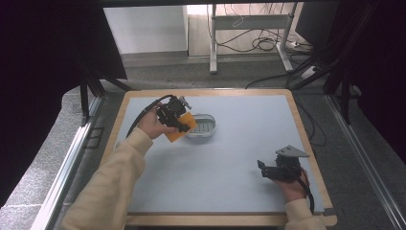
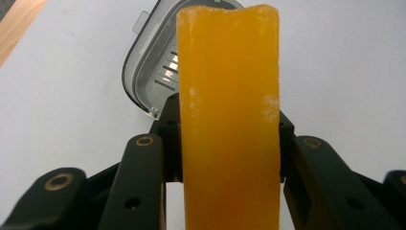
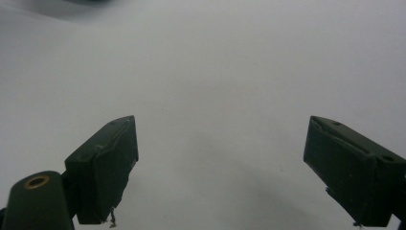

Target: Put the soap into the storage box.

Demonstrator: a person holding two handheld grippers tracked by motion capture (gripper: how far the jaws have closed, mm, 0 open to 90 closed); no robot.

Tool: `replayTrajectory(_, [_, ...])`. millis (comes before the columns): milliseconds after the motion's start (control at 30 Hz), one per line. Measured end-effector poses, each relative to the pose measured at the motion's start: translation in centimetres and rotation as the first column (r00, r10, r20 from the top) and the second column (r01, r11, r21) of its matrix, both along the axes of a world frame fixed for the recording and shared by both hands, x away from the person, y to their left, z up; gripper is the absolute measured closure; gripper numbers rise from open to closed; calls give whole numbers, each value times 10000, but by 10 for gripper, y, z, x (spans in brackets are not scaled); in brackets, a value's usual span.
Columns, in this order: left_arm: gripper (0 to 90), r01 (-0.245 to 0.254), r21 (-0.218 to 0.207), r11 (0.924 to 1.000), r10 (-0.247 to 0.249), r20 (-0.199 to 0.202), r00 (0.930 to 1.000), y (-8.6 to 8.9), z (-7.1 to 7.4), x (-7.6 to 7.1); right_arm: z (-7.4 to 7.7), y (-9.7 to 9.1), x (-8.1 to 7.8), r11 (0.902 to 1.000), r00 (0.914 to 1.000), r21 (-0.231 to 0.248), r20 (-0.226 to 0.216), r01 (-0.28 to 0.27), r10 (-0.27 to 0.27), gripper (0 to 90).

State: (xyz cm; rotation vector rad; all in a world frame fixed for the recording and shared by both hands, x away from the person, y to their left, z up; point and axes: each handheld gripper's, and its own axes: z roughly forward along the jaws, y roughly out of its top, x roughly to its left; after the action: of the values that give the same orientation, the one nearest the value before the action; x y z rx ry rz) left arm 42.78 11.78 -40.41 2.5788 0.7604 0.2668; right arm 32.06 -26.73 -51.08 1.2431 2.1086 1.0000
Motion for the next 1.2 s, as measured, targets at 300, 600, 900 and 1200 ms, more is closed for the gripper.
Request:
replayTrajectory(300, [615,175,146,9997,-175,-33,9998,-7,0,7,0,0,0,10000,10000,11,-15,0,0,120])
replayTrajectory(600, [615,350,169,9992,-350,-26,9994,-17,2,14,-1,-1,1,10000,10000,6,-34,-6,6,120])
replayTrajectory(900, [615,920,372,9951,-922,30,9957,-32,3,23,-1,-1,1,10000,10000,7,-29,-1,1,120])
replayTrajectory(1200, [615,1199,575,9911,-1195,-103,9928,-39,-2,31,-1,-2,1,10000,10000,-22,-39,-9,9,120])
